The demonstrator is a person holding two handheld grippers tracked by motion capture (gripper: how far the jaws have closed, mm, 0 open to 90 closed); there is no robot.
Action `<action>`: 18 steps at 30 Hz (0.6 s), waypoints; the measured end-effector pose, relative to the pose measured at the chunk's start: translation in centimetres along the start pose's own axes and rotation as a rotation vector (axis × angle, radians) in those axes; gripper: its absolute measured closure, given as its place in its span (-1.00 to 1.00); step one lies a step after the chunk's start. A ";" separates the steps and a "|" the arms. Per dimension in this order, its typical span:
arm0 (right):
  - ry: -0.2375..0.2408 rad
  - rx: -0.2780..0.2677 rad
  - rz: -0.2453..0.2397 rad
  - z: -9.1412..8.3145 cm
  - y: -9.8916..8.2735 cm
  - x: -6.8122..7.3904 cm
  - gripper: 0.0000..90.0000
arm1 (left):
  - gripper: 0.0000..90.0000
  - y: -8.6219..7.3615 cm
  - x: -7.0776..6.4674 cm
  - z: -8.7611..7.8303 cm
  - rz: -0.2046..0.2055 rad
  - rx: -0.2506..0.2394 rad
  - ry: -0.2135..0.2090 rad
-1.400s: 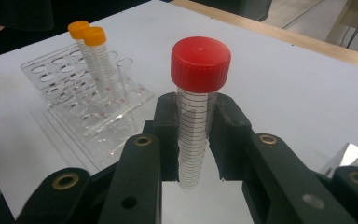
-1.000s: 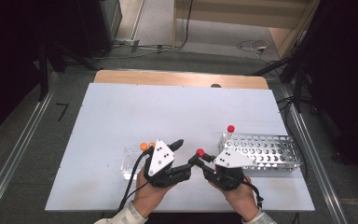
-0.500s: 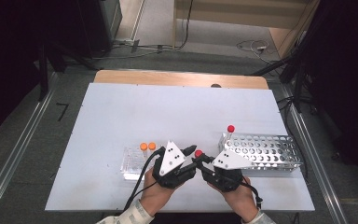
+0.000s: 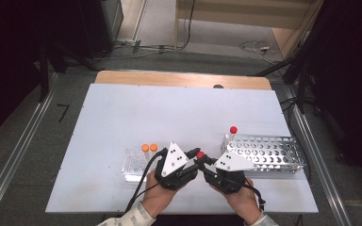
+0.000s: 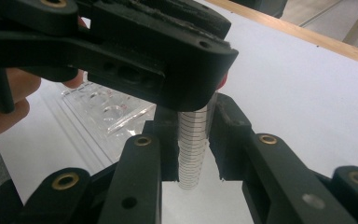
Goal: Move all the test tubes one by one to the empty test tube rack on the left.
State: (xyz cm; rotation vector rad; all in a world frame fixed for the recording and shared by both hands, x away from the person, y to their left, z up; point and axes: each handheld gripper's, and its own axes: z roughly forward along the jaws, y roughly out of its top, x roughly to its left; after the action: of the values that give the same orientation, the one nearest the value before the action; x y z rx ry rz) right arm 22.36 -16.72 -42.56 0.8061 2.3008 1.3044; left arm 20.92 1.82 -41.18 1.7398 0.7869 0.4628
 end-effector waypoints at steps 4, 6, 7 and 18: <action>0.014 -0.009 0.002 -0.1 0.0 0.0 0.44 | 0.57 0.1 0.1 -0.2 -0.011 -0.005 -0.002; 0.033 -0.016 -0.005 -0.3 0.1 0.0 0.26 | 0.57 0.1 0.3 -0.3 -0.018 -0.011 -0.003; 0.045 -0.018 -0.004 -0.3 0.1 0.0 0.15 | 0.57 0.2 0.4 -0.5 -0.023 -0.012 -0.005; 0.106 -0.070 0.005 -2.6 0.0 -0.9 -0.28 | 0.57 1.0 1.1 -3.2 -0.060 -0.050 -0.013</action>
State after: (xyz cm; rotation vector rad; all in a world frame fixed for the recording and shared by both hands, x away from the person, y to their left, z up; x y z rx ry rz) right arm 21.51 -18.98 -41.16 0.7370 2.3201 1.4545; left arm 19.86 4.65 -39.34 1.6664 0.8092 0.4270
